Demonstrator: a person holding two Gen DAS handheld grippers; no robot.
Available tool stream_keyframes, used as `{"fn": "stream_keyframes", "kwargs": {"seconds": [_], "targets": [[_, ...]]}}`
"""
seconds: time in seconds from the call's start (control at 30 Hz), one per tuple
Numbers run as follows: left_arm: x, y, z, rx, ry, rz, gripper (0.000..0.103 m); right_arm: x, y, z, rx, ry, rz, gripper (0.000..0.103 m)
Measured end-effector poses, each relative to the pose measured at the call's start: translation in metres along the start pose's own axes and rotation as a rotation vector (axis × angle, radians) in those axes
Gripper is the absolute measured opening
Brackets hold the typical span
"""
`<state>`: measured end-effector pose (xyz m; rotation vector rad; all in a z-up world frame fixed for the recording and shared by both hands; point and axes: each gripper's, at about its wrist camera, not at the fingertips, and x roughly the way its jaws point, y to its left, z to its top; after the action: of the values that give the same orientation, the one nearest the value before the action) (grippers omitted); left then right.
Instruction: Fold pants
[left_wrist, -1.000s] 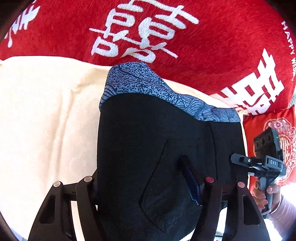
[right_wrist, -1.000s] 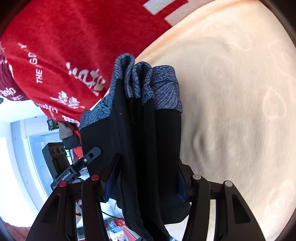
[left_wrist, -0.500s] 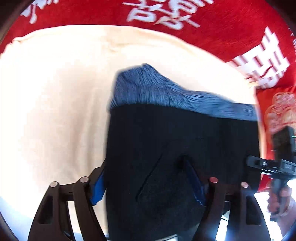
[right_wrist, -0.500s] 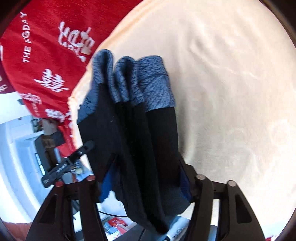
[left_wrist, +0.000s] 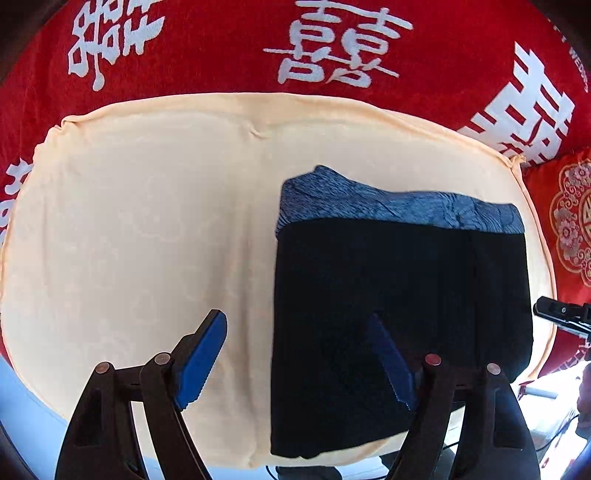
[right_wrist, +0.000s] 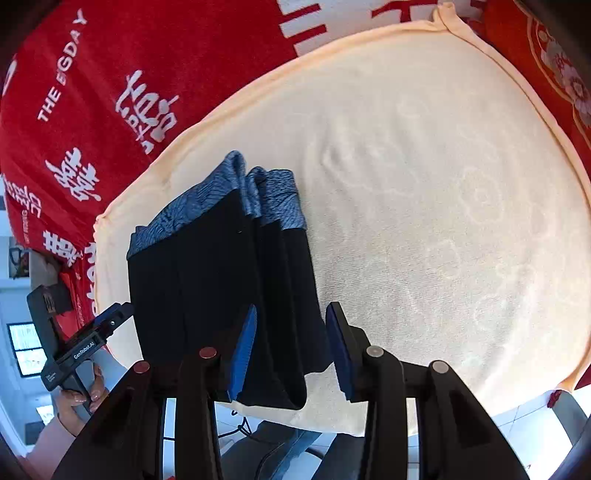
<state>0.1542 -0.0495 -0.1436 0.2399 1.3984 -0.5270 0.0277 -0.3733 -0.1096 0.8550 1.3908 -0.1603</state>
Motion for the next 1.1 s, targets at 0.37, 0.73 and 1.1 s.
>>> {"fn": "stream_keyframes", "kwargs": {"seconds": [0.37,0.73,1.1], "targets": [[-0.029,-0.031,-0.035,0.063,0.053,0.003,0.081,-0.006,0.035,-0.046,-0.008,0.052,-0.037,0.052],[-0.059,-0.035,-0.064,0.106,0.069,0.074,0.103,-0.012,0.056,-0.081,-0.016,0.078,-0.190,0.083],[-0.094,-0.047,-0.071,0.113,0.061,0.135,0.103,-0.054,0.093,-0.094,-0.092,-0.008,-0.315,0.102]]}}
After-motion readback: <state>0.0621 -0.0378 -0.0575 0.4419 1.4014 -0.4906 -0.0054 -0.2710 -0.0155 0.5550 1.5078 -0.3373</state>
